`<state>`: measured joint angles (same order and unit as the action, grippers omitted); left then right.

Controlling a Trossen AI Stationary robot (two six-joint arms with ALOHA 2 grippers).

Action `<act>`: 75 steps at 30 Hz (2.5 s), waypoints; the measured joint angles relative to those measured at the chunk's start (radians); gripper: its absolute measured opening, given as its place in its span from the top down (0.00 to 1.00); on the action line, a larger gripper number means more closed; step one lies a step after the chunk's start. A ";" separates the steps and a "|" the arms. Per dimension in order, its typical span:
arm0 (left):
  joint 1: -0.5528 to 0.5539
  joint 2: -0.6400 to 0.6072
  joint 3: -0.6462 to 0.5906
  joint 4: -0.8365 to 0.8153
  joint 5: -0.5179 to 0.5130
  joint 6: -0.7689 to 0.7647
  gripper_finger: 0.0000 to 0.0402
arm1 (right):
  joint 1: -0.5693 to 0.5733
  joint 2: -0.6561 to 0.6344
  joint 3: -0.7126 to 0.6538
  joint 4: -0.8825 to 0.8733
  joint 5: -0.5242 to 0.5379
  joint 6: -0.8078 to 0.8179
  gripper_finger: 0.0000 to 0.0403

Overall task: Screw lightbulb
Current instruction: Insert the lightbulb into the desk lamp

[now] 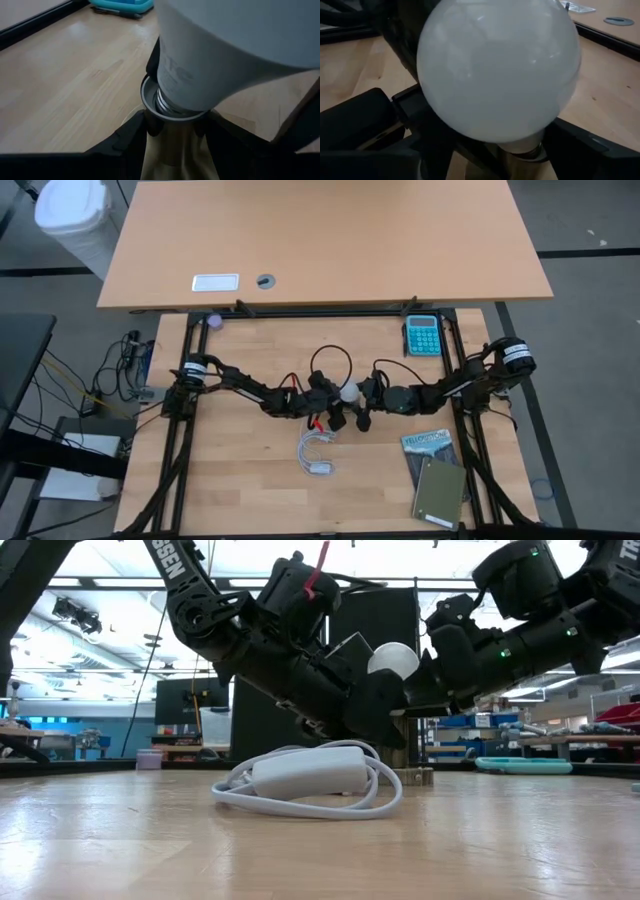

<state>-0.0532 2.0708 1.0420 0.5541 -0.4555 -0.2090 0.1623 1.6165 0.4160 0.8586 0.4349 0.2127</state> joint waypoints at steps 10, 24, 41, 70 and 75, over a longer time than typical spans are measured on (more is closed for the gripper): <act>-0.003 -0.001 0.001 0.000 0.012 0.016 0.53 | -0.028 -0.063 0.001 -0.109 -0.061 -0.028 0.31; -0.005 0.000 0.000 0.023 0.049 0.038 0.53 | -0.097 -0.258 0.004 -0.349 -0.174 -0.068 0.32; -0.005 0.000 0.001 0.021 0.069 0.051 0.53 | -0.156 -0.196 0.264 -0.767 -0.257 -0.162 0.34; -0.008 0.000 0.000 0.045 0.091 0.069 0.53 | -0.177 -0.194 0.305 -0.816 -0.315 -0.189 0.33; -0.008 0.000 0.000 0.048 0.093 0.067 0.53 | -0.175 -0.149 0.303 -0.795 -0.316 -0.197 0.31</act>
<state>-0.0612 2.0708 1.0420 0.6018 -0.3626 -0.1417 -0.0127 1.4677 0.7189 0.0637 0.1193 0.0158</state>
